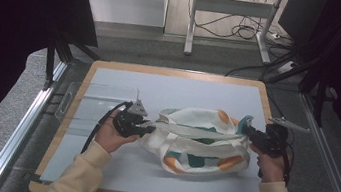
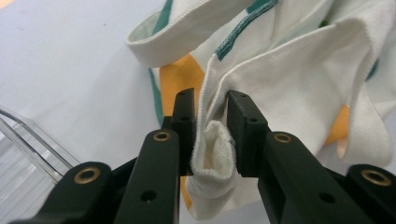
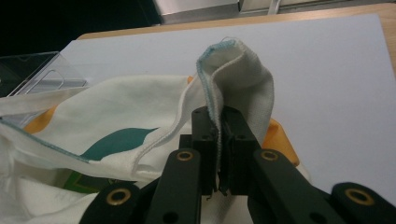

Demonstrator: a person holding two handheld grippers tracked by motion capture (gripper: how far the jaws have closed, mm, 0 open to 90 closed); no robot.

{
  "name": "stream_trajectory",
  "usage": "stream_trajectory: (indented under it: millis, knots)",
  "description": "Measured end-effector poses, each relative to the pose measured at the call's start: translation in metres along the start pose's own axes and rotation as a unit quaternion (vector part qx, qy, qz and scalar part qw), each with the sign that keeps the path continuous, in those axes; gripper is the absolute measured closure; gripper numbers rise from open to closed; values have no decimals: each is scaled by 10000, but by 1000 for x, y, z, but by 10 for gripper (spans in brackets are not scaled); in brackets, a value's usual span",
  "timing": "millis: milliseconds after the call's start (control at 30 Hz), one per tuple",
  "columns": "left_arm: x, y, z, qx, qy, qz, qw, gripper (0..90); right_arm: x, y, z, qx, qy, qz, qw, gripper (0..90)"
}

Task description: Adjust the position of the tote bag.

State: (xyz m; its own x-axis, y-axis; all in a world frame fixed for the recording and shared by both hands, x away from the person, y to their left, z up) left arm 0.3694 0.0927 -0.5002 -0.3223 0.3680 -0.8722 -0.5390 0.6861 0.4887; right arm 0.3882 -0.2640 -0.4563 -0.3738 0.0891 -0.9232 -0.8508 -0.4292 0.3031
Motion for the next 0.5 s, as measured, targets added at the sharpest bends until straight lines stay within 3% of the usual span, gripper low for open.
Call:
stream_trajectory:
  millis: [167,500]
  knots:
    - [-3,-8,3,-119,-14,30,9999,739,2,6,1,116,41,-43,9999,838]
    - [1,-24,7,-171,163,123,9996,735,20,8,-7,248,-177,3,9995,833]
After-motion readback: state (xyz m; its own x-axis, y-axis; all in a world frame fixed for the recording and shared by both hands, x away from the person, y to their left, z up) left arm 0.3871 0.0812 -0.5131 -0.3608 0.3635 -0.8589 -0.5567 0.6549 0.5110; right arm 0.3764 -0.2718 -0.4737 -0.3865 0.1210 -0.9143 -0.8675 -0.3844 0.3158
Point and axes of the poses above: each handheld gripper's, and its own axes: y roughly backward along the jaws, x roughly out of its underside, z roughly to its left, the point moved 6 cm from there along -y, roughly forward along the jaws, and after that the axes turned 15 degrees about -z, right-handed, at the moved point
